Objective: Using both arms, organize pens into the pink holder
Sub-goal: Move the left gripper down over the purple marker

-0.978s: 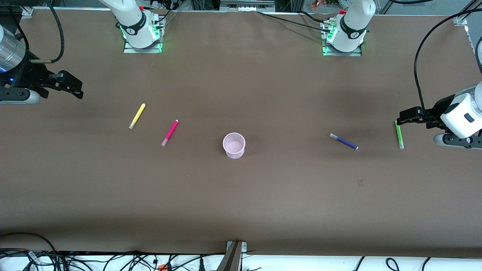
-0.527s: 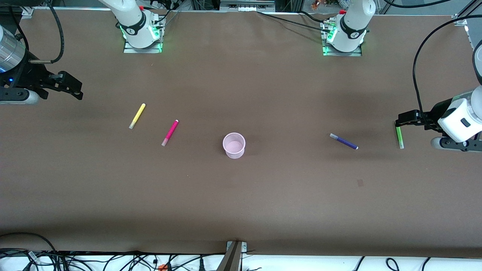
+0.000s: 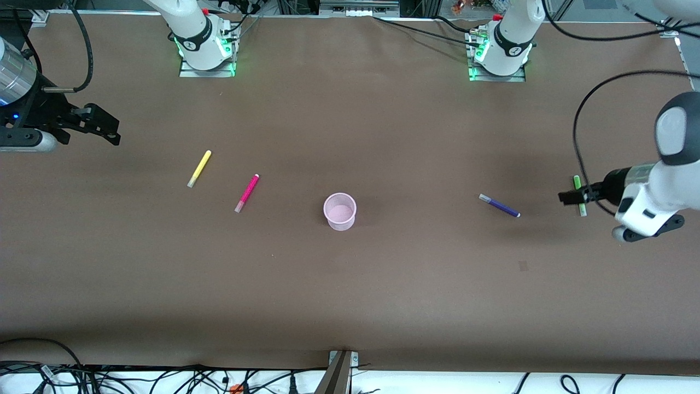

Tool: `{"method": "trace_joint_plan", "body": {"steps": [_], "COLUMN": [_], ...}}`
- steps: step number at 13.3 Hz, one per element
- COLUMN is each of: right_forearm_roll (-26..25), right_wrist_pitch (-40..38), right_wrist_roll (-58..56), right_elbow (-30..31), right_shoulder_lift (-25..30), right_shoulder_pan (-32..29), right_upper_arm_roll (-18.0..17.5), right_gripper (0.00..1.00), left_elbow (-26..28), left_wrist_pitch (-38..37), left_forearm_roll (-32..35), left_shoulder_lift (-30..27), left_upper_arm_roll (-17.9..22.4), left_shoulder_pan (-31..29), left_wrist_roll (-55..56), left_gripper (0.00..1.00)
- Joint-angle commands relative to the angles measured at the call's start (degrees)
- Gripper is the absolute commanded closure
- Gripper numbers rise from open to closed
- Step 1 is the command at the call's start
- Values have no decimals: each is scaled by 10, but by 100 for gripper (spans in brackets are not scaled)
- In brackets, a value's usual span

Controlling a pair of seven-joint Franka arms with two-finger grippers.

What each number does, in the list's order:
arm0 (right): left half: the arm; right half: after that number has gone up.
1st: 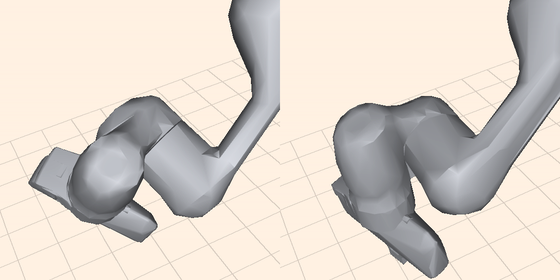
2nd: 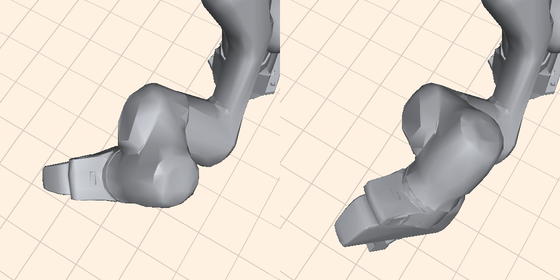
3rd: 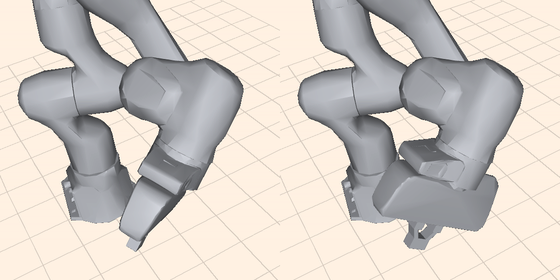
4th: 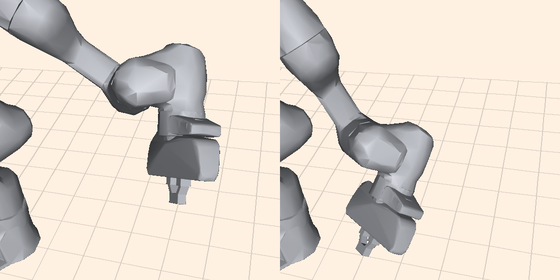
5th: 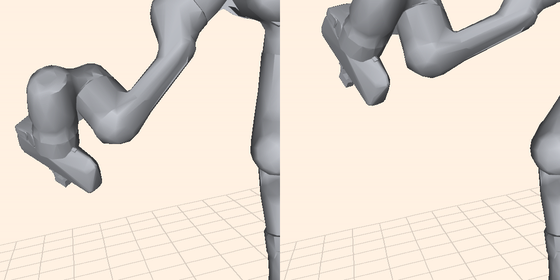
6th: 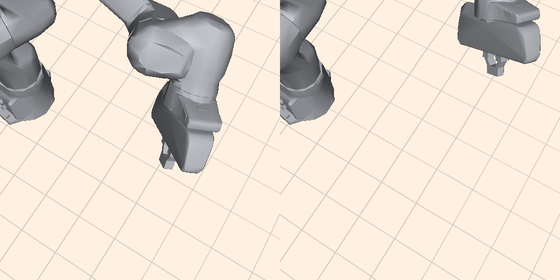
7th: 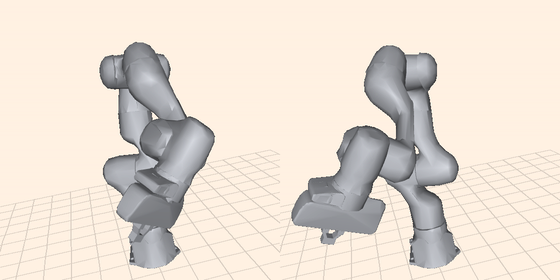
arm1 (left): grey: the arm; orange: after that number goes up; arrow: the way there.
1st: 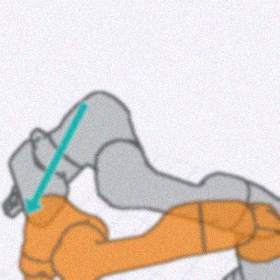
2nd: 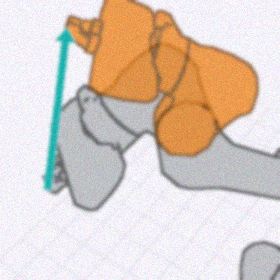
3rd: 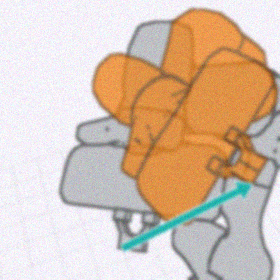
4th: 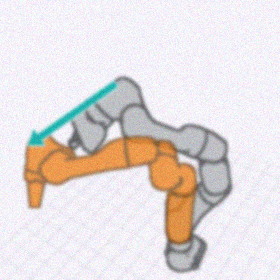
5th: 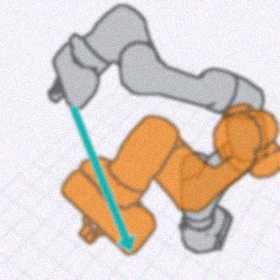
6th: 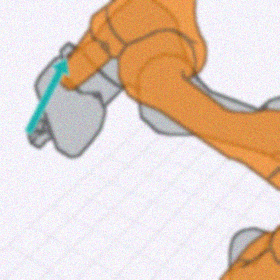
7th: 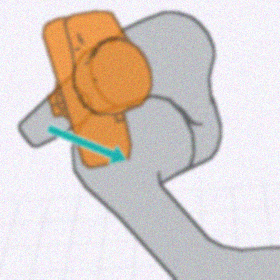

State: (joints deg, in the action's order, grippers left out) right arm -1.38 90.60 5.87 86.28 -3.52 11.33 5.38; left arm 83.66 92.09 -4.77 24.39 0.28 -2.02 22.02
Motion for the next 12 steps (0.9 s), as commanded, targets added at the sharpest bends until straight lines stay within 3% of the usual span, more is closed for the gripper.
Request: {"method": "trace_joint_plan", "body": {"steps": [1,4,7,12], "right_forearm_roll": [-8,-8,-8,-8], "right_wrist_pitch": [-2,0,2,5], "right_wrist_roll": [-2,-1,0,1], "right_elbow": [-13,-13,-13,-13], "right_shoulder_lift": [-6,-6,-6,-6], "right_shoulder_pan": [1,2,2,2], "right_upper_arm_roll": [1,1,1,1], "right_gripper": [0,0,0,0], "left_elbow": [60,131,237,309], "left_wrist_pitch": [83,159,296,376], "left_forearm_roll": [-12,-17,-9,-11], "left_shoulder_lift": [6,4,-2,7], "left_upper_arm_roll": [-1,-2,-3,-5], "left_shoulder_pan": [3,4,32,34], "left_wrist_roll": [141,285,410,432], "left_gripper": [0,0,0,0]}}
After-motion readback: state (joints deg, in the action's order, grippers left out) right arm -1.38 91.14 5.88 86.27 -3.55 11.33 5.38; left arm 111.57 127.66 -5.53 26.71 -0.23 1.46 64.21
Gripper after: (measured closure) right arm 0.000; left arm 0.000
